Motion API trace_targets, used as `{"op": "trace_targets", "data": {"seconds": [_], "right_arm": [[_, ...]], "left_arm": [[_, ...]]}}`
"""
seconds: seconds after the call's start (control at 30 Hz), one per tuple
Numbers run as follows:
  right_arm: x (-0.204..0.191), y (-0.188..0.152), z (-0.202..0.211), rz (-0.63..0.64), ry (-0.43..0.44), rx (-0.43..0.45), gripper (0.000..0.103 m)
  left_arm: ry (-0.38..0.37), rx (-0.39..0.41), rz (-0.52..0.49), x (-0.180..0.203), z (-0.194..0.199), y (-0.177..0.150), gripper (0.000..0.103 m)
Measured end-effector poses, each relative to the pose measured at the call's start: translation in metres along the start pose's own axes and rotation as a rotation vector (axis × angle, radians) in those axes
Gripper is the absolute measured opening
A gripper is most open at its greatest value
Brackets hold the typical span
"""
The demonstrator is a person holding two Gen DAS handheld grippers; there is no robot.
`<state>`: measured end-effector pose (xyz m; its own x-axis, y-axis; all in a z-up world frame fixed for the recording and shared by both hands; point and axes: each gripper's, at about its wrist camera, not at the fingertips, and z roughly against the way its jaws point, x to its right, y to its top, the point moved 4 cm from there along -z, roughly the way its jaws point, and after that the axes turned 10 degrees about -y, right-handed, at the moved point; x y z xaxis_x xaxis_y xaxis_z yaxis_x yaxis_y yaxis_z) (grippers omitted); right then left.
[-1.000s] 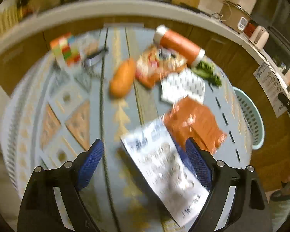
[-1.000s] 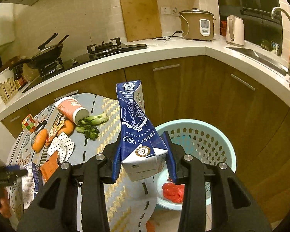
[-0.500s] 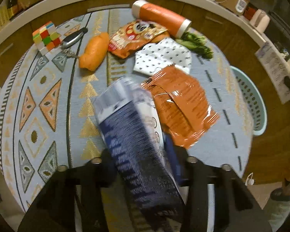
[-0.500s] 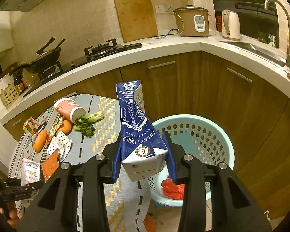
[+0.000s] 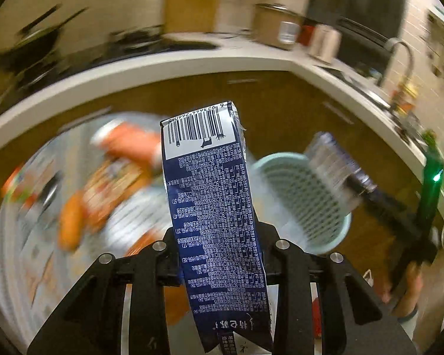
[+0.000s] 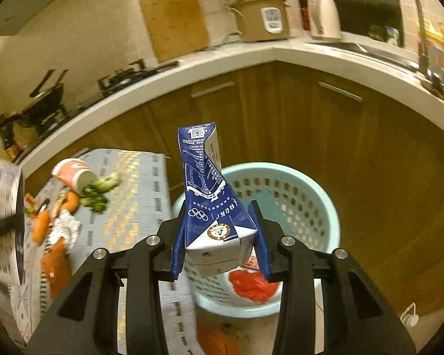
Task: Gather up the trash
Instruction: 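Carry both cartons over the blue basket and open both tools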
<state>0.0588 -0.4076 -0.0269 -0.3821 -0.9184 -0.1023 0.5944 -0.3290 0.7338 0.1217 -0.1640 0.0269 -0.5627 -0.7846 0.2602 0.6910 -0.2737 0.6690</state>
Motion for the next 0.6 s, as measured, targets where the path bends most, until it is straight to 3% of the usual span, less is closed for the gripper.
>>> {"op": "trace_targets", "data": {"seconds": [0.1, 0.23, 0.47, 0.53, 0.57, 0.6], "right_arm": [[0.014, -0.003, -0.011, -0.033, -0.025, -0.024, 0.035], [0.032, -0.007, -0.025, -0.066, -0.061, -0.058, 0.035], [0.049, -0.011, -0.038, -0.093, -0.09, -0.098, 0.036], [0.052, -0.011, -0.041, -0.105, -0.089, -0.109, 0.036], [0.052, -0.012, -0.042, -0.11, -0.086, -0.116, 0.043], [0.053, -0.013, -0.044, -0.116, -0.087, -0.124, 0.054]], "left_arm": [[-0.098, -0.034, -0.048, 0.031, -0.049, 0.016, 0.031], [-0.114, -0.098, -0.101, 0.062, -0.108, 0.018, 0.031], [-0.16, -0.216, -0.049, 0.073, -0.17, 0.012, 0.032], [-0.152, -0.223, -0.049, 0.073, -0.175, 0.009, 0.043], [-0.151, -0.223, -0.043, 0.072, -0.176, 0.009, 0.061], [-0.15, -0.211, -0.037, 0.071, -0.175, 0.009, 0.069]]}}
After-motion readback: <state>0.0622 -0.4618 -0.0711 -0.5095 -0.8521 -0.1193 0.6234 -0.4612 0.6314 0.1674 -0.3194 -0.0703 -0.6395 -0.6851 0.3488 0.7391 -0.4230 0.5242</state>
